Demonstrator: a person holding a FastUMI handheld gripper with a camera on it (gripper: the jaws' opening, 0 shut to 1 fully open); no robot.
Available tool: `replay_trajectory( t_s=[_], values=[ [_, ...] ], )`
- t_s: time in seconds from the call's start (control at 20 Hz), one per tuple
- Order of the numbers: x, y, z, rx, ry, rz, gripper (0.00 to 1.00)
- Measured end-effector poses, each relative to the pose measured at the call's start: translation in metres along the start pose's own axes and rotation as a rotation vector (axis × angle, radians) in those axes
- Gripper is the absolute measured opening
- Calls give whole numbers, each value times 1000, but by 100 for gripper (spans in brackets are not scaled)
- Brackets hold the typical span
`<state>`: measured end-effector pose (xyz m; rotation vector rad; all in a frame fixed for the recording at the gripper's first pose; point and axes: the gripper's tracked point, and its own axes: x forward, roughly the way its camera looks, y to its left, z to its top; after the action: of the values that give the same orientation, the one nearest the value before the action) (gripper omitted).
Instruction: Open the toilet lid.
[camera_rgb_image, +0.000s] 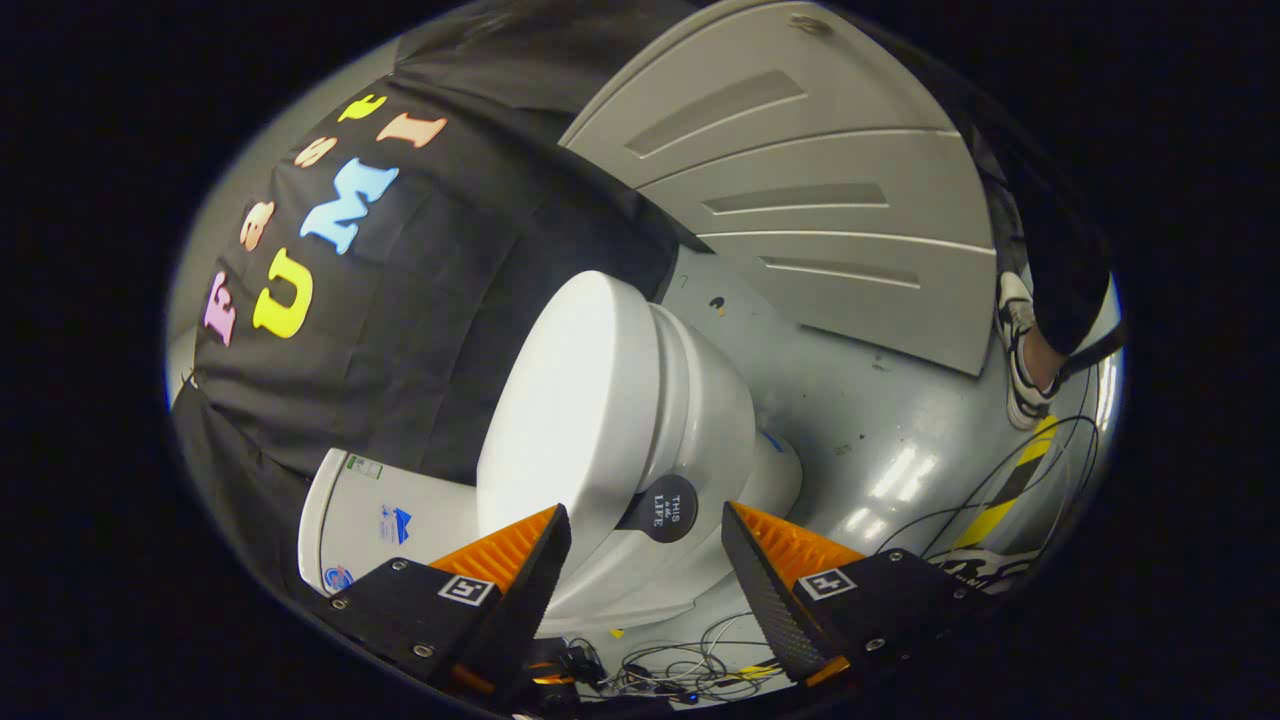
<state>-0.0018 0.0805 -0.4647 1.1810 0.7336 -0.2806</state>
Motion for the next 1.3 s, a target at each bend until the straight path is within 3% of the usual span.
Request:
replay_trajectory(
  t_s=[0.3,0.4,0.5,0.6,0.7,0.85,1.0,1.1,1.3],
  values=[
    [24,-3,-9,126,18,82,94],
    [28,1,-7,151,4,117,90],
    [30,4,-4,170,-4,139,79],
    [32,5,-5,185,-8,149,61],
    [36,-4,-8,179,-6,112,50],
    [35,-3,-5,215,-31,136,23],
    [31,3,-2,247,-48,186,12],
    [31,6,-1,181,-68,176,2],
    [27,9,2,91,-74,143,0]
  ],
)
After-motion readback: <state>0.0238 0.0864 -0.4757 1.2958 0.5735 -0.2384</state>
